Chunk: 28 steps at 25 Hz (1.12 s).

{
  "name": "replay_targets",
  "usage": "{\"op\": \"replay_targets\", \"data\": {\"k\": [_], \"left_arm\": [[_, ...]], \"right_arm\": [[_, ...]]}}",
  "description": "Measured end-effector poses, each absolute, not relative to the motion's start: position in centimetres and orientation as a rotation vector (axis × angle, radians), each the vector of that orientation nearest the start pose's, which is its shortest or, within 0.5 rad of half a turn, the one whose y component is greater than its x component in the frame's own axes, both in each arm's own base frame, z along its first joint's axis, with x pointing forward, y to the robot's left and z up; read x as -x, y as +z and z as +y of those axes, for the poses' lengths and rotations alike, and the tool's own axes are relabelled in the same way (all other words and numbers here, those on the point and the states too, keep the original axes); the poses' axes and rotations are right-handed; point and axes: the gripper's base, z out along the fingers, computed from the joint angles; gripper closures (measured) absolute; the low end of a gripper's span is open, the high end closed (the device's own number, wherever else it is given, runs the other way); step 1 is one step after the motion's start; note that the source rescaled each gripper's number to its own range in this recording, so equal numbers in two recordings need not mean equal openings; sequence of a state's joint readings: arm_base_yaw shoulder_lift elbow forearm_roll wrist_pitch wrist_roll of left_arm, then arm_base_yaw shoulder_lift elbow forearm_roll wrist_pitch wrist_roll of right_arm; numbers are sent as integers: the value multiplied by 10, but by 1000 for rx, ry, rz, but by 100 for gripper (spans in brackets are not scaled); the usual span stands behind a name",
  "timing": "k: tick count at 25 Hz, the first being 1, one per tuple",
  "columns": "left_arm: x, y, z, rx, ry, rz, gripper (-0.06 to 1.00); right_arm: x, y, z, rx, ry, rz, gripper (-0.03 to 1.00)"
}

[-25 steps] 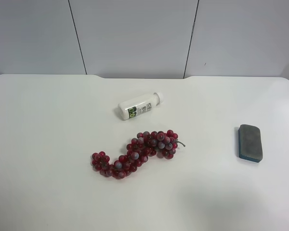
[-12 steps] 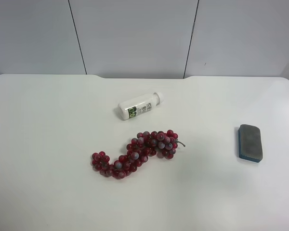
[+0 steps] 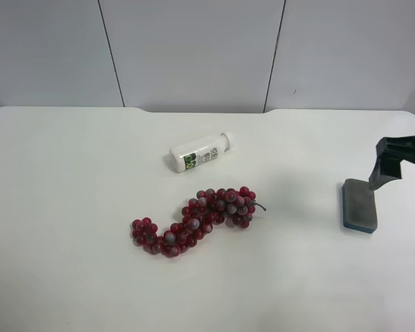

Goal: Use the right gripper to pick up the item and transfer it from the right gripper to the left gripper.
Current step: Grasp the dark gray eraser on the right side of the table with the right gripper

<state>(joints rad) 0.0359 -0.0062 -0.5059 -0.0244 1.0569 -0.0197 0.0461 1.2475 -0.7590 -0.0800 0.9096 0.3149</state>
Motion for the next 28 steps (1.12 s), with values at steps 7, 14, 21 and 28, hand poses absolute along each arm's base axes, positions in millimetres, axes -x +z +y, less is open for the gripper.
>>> {"op": "replay_targets", "data": {"k": [7,14,21,28], "left_arm": [[6,279,-2,55,-19,2027,-6],[6,279,-2,55,-19,2027,-6],[6,279,-2,55,-19,2027,-6],[6,279,-2,55,-19,2026,-6]], "right_arm": [[-238,198,6,-325,-40,2925,-3],[-252,161,7,-334,-57,3017,-3],[-262,141,8,-328,-48,3012,-3],[-267,121,8,-327,-51,3043,-3]]}}
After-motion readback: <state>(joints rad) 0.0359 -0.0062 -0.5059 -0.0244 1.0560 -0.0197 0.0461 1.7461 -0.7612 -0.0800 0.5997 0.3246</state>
